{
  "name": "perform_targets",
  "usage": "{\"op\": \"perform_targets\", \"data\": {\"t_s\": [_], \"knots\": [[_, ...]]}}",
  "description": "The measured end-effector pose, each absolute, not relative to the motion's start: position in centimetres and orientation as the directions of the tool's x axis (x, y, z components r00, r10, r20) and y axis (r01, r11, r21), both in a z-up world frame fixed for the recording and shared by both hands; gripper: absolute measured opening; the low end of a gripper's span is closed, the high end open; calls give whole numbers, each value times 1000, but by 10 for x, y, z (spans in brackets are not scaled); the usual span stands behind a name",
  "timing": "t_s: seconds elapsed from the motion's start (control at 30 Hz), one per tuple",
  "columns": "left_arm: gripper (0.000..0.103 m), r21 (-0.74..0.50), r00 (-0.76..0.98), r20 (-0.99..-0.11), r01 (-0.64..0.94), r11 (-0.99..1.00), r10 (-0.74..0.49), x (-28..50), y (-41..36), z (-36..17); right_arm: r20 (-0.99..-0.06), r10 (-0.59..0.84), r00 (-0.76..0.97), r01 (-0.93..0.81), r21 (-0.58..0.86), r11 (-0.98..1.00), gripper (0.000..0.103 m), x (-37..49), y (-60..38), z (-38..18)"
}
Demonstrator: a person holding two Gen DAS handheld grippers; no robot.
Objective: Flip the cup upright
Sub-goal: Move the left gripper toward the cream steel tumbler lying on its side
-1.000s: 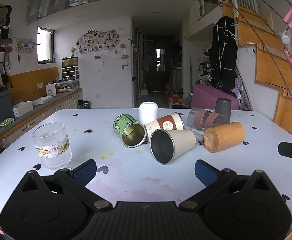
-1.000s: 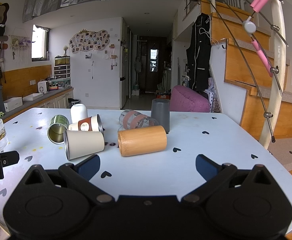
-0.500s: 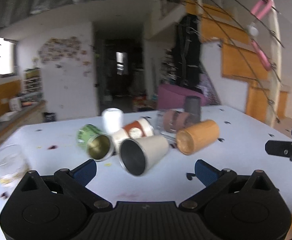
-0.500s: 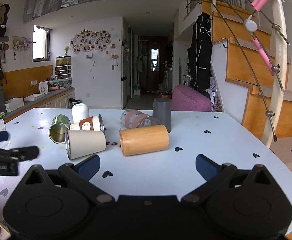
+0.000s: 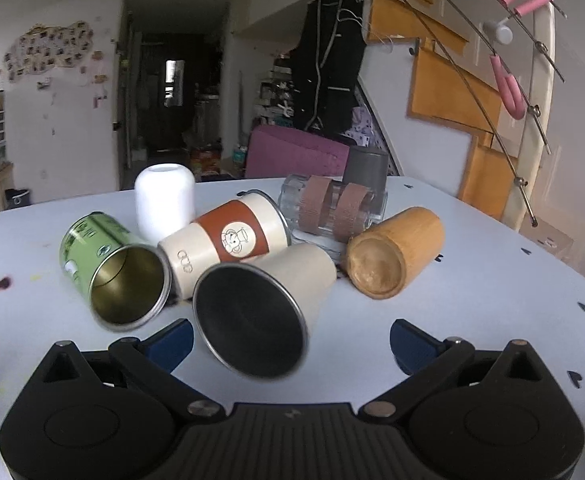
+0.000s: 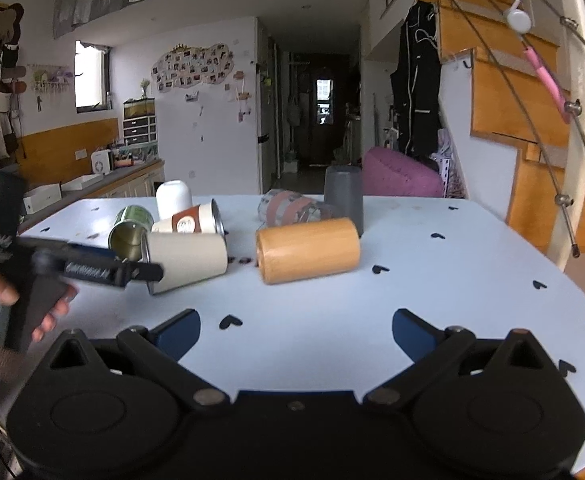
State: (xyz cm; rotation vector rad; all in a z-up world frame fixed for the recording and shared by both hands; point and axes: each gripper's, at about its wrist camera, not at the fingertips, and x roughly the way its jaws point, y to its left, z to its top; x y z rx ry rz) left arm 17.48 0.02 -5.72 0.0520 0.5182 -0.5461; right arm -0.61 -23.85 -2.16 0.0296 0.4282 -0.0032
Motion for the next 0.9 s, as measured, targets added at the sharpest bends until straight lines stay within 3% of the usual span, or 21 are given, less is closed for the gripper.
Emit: {"op": "perform_targets", "data": {"t_s": [0.4, 0.57, 0.9], "knots": [[103, -139, 677, -530, 524, 840, -511, 232, 7, -85, -416, 34, 909, -33, 9, 999, 103, -8, -237, -30], [88, -161, 681, -514, 520, 839, -521, 228, 9, -84, -417, 30, 908, -27, 13, 1000, 103, -7, -239, -30], [85, -144, 699, -529, 485, 863, -481, 190, 2, -81, -408, 35, 913, -29, 22, 999, 103, -4, -242, -28]]}}
